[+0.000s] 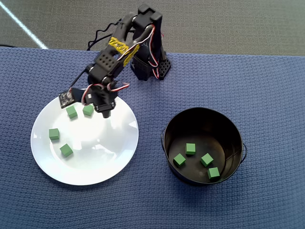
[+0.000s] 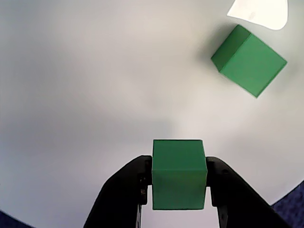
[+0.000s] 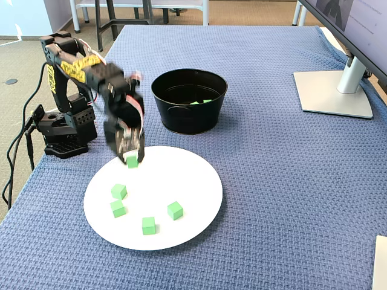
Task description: Pick up the green cubes from the white plate and place them in the black recipient
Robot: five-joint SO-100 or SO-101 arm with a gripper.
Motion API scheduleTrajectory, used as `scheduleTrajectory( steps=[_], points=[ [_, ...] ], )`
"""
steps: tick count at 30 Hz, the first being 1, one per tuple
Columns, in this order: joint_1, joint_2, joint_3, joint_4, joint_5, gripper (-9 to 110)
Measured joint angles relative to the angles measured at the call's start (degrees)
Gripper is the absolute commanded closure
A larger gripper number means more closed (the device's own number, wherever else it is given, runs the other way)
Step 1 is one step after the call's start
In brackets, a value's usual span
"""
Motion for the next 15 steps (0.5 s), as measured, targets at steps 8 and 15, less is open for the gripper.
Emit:
scheduleTrajectory(
  steps=[8, 15],
  points=[
    [-13.89, 9.23, -10.55, 11.07, 16.61, 102],
    [-28.21, 11.60, -19.25, 12.83, 32.87, 102]
  ],
)
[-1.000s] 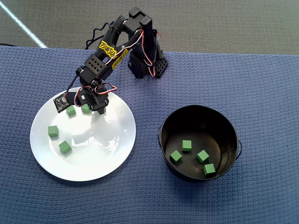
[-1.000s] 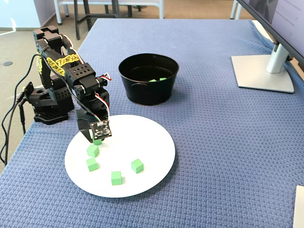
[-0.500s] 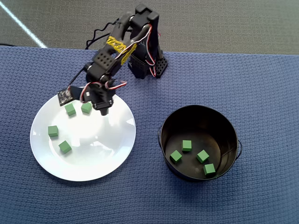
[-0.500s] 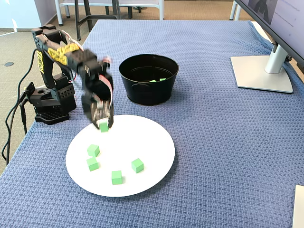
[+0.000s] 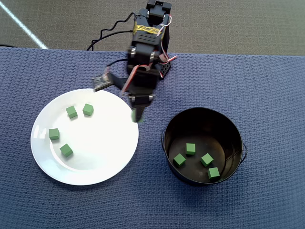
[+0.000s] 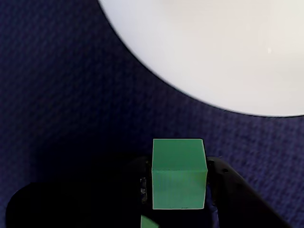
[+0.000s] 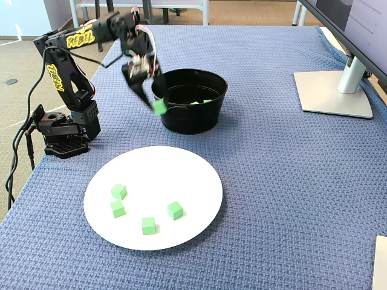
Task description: Pick up the green cubes from the white plate and place them in the black recipient
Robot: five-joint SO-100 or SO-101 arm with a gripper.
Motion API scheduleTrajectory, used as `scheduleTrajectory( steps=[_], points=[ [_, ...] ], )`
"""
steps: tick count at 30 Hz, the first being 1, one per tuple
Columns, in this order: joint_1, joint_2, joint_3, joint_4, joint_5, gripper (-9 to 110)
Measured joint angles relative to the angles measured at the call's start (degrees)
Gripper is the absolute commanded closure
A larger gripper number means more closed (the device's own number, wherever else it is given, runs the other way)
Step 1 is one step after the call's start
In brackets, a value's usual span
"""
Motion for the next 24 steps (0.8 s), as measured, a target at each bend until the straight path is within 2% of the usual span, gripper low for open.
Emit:
scheduleTrajectory(
  steps=[7, 13, 18, 19, 21, 24],
  points=[
    [-15.29, -5.54, -8.00, -4.83, 12.04, 102],
    [-25.22, -18.37, -12.83, -9.84, 16.44, 102],
    [-29.09, -25.40, -16.35, -11.34, 18.19, 101],
    [-29.53, -25.66, -16.35, -11.43, 18.28, 94],
    [-30.15, -25.93, -16.35, -11.51, 18.28, 65],
    [-30.32, -26.02, -16.35, -11.69, 17.40, 65]
  ],
)
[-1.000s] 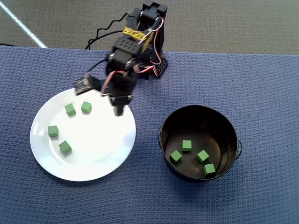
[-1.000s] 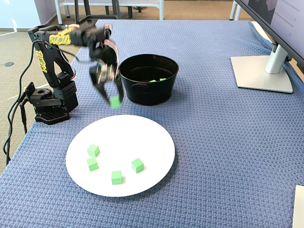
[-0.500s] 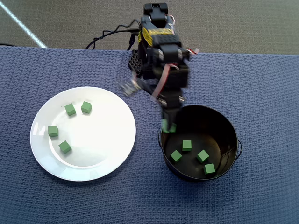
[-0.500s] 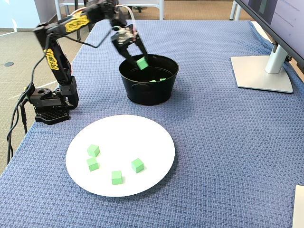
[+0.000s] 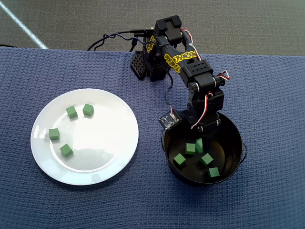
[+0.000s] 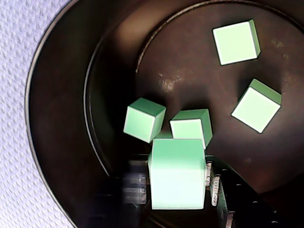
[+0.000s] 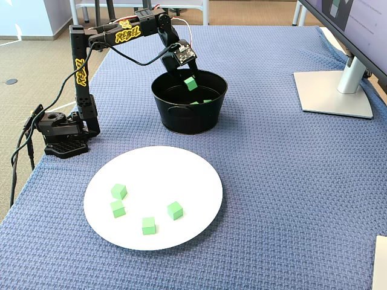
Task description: Pick up the green cubes from the white plate and place them in the black recipient
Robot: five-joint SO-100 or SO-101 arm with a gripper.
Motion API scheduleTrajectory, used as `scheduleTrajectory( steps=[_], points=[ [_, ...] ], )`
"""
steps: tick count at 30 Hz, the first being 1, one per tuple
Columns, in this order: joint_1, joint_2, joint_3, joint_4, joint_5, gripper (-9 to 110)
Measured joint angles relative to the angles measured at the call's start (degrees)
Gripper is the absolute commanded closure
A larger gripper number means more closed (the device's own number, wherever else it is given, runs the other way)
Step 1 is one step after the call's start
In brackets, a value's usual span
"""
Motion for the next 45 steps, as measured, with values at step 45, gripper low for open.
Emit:
scheduleTrajectory(
  steps=[45],
  points=[
    [58.89, 8.70, 30.06, -0.09, -45.88, 64]
  ],
)
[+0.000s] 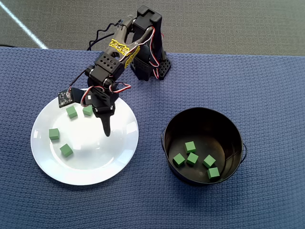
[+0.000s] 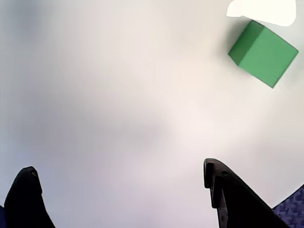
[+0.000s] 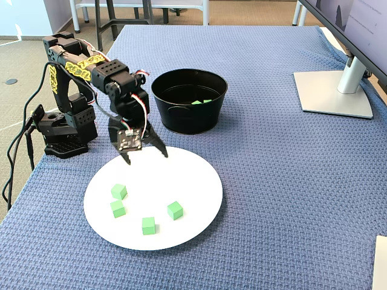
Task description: Pick up the green cubes from the white plate and place them in the black recipient
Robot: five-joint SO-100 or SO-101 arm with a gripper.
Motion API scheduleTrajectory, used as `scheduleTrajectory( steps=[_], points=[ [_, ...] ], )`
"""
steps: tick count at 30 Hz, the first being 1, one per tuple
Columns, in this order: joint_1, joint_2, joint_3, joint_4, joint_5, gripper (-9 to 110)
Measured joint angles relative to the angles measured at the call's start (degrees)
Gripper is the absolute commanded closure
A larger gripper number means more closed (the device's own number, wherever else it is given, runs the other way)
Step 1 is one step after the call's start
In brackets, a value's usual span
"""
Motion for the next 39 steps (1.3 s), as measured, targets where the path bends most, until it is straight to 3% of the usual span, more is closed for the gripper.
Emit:
scheduleTrajectory(
  steps=[14, 25, 39],
  points=[
    [8.53, 3.78, 8.09, -1.23, -0.44, 68],
    [11.43, 3.96, 10.63, -9.23, 9.67, 69],
    [14.33, -3.43, 7.65, -11.51, 10.81, 71]
  ],
)
